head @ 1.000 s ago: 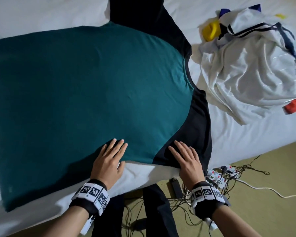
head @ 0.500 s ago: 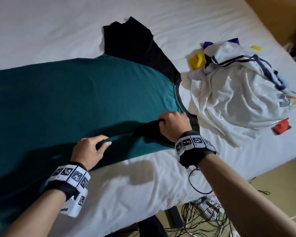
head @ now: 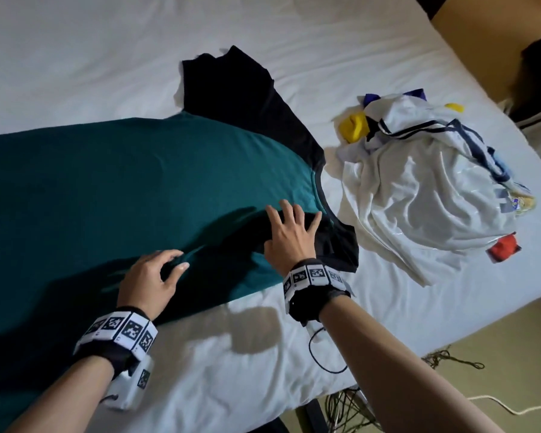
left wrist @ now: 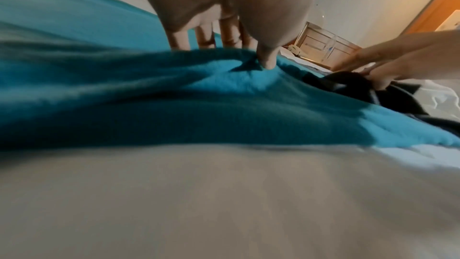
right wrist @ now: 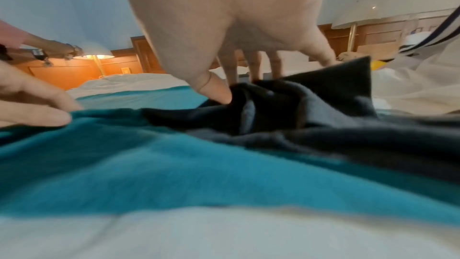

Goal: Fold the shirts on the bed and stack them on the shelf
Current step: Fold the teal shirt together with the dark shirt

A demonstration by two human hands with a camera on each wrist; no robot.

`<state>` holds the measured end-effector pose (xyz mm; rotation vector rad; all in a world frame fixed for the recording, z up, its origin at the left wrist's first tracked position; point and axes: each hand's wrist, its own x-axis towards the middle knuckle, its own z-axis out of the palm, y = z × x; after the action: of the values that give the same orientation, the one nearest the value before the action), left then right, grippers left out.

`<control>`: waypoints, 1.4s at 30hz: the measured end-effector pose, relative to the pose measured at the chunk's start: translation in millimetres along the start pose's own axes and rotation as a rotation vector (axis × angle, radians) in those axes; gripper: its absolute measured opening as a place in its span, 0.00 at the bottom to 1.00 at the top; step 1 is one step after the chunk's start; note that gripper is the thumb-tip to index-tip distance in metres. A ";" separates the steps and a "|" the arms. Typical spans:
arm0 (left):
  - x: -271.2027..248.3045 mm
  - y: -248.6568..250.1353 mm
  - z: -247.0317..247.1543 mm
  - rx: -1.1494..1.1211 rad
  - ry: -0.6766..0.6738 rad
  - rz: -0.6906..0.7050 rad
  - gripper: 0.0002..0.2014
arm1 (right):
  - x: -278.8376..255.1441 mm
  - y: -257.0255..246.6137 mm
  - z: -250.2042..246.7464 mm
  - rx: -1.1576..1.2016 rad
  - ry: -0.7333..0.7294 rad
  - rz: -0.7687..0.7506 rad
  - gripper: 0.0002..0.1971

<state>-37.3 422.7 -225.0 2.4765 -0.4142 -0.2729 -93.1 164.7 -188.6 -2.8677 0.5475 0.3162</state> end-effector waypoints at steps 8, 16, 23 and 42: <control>-67.1 -54.2 -34.0 0.371 -0.080 -0.088 0.35 | -42.2 -101.0 45.1 0.221 -0.102 -0.456 0.35; -113.0 -121.7 -128.1 0.351 -0.111 -0.363 0.27 | -35.9 -187.8 64.4 0.097 -0.271 -0.614 0.33; -87.8 -168.2 -198.2 0.257 0.140 -0.686 0.07 | -8.5 -204.2 63.9 0.085 -0.239 -0.397 0.15; -87.7 -234.4 -172.0 -0.182 0.512 -0.722 0.12 | 10.2 -213.1 71.2 0.001 -0.263 -0.303 0.12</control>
<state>-15.6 725.5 -220.0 2.3071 0.6953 0.0493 -14.6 372.2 -225.3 -2.7887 0.0642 0.6254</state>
